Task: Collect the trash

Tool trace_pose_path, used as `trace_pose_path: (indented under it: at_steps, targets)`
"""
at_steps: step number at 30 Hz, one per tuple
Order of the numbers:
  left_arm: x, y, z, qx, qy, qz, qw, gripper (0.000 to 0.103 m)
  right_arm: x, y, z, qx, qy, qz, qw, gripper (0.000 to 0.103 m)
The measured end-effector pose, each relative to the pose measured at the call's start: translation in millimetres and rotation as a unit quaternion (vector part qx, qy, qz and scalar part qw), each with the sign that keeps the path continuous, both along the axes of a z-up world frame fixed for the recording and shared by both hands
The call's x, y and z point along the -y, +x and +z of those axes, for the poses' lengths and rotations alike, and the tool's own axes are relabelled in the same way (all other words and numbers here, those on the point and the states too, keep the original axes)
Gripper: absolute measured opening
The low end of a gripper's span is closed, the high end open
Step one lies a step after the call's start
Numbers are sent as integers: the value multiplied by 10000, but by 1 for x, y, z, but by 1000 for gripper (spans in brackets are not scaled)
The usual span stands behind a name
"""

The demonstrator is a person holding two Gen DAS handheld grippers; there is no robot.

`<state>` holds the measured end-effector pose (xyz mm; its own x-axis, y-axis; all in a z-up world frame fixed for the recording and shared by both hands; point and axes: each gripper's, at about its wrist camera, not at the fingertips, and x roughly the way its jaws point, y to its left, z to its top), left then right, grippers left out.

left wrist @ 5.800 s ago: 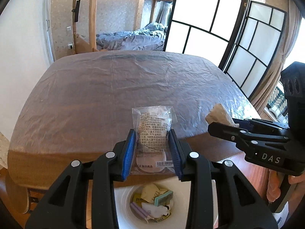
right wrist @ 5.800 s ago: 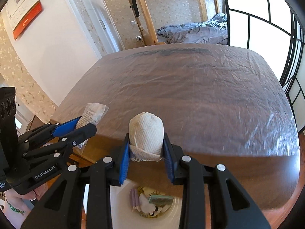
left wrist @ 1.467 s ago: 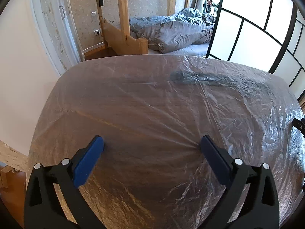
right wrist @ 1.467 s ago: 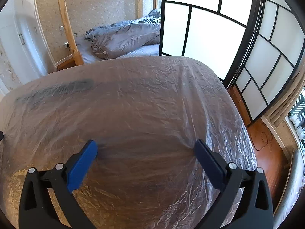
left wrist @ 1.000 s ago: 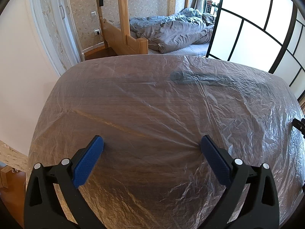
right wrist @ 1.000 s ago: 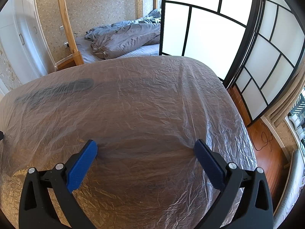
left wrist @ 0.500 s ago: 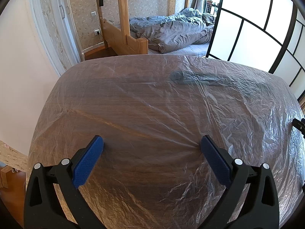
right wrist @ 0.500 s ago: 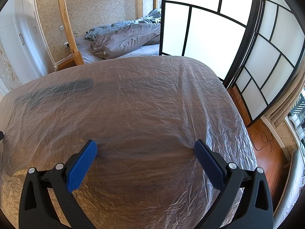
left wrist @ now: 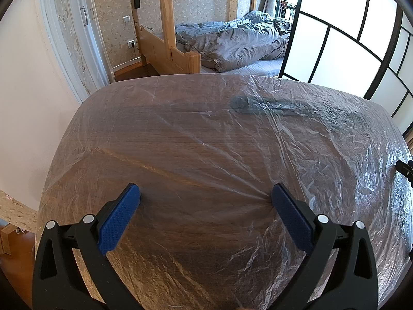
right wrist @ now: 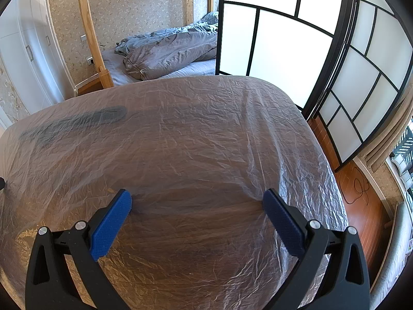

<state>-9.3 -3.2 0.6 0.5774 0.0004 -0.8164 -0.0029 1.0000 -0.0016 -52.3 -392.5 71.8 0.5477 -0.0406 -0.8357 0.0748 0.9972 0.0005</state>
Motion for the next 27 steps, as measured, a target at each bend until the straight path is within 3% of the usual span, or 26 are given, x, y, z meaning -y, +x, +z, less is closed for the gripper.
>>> trace_pose_path:
  at_steps: [27]
  targets:
    - [1, 6, 0, -5, -6, -40, 10000, 102, -1, 0, 0, 0, -1, -1, 10000, 99]
